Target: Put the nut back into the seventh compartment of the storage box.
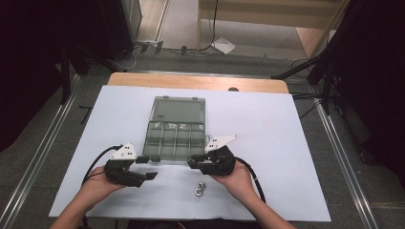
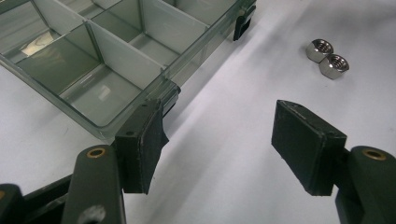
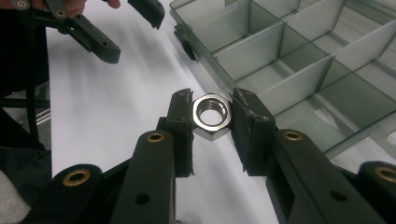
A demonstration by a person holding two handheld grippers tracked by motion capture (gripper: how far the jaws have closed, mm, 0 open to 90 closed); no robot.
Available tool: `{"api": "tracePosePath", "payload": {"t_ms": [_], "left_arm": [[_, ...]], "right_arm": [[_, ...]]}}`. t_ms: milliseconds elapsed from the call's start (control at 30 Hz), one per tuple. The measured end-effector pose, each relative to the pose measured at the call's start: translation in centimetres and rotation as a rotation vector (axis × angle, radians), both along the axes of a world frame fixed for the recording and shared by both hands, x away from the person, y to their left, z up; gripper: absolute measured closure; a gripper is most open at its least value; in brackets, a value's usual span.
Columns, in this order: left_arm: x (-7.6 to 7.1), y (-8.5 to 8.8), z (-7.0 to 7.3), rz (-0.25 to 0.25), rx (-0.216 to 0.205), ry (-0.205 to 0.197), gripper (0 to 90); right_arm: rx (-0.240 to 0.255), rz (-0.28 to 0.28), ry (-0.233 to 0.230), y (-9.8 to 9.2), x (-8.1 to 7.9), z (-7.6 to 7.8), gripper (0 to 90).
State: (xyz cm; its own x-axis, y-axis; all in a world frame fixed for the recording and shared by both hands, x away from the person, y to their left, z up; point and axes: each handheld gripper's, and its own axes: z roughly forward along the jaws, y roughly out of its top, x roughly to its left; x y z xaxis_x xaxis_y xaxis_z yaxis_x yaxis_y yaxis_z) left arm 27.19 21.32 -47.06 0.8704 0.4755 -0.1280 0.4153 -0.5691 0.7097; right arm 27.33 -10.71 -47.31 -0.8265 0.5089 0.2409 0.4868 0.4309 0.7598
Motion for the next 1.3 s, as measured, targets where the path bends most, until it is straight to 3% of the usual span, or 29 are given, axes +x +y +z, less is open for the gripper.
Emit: {"api": "tracePosePath", "payload": {"t_ms": [633,1300], "left_arm": [[0.1,0.0,-0.1,0.005,-0.005,-0.002,34.4],[0.1,0.1,-0.1,0.010,0.000,-0.008,34.4]], "right_arm": [[0.011,-0.022,-0.017,1.4,2.2,0.7,71.0],[-0.037,-0.066,-0.033,3.7,3.6,0.0,71.0]]}}
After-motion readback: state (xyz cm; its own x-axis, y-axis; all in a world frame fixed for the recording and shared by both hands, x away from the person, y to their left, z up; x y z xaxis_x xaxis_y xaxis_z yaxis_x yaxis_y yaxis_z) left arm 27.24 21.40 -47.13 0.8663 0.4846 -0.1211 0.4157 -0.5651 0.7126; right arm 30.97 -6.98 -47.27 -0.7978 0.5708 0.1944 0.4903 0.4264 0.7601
